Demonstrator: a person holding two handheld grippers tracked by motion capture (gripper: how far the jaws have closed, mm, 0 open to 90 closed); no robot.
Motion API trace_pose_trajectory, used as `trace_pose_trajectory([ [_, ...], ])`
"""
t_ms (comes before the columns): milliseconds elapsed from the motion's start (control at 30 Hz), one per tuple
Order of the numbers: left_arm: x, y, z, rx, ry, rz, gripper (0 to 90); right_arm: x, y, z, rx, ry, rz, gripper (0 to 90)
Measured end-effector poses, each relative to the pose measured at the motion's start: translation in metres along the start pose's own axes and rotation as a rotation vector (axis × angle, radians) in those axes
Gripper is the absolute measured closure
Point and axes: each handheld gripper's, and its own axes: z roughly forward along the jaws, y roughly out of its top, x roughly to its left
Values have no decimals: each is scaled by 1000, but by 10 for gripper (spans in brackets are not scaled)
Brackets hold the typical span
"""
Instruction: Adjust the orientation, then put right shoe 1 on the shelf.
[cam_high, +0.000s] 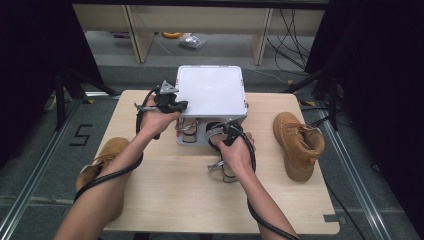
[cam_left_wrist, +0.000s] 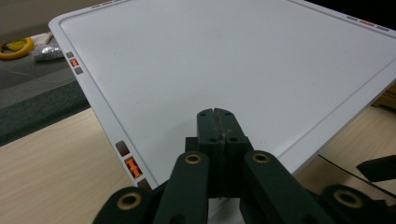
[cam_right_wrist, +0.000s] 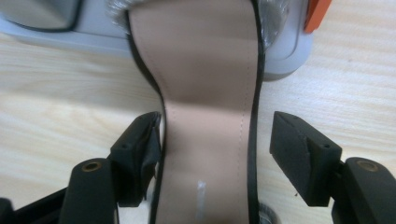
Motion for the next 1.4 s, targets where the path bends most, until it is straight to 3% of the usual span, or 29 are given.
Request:
trace_pose_trajectory([
  [100,0,0,0,0,1,-1,898,-2,-2,-14,-30,17,-20,366],
  [167,0,0,0,0,1,-1,898,-4,-3,-23,-30,53,-14,415],
  [200,0,0,0,0,1,-1,898,-5,-4,-28,-46,47,-25,454],
  [367,0,1,0,5,-1,-6,898,-15,-10,-45,-15,70,-30,657],
  [500,0,0,0,2,-1,-8,898,-25,-17,-50,1,88,-32,730],
  [733,0,0,1,-3,-2,-8,898,-39,-26,-56,-16,126,-23,770],
  [833,0,0,0,3,2,-6,898,-43,-29,-55,-29,141,-50,795],
  [1000,0,0,0,2,1,-11,898,-46,-39,-57,-82,114,-131,806],
  [1233,1,1,1,-3,-3,-16,898,-49,-51,-61,-43,109,-166,853],
  [1400,0,1,1,0,-2,-18,898,-51,-58,-60,-3,111,-164,889],
])
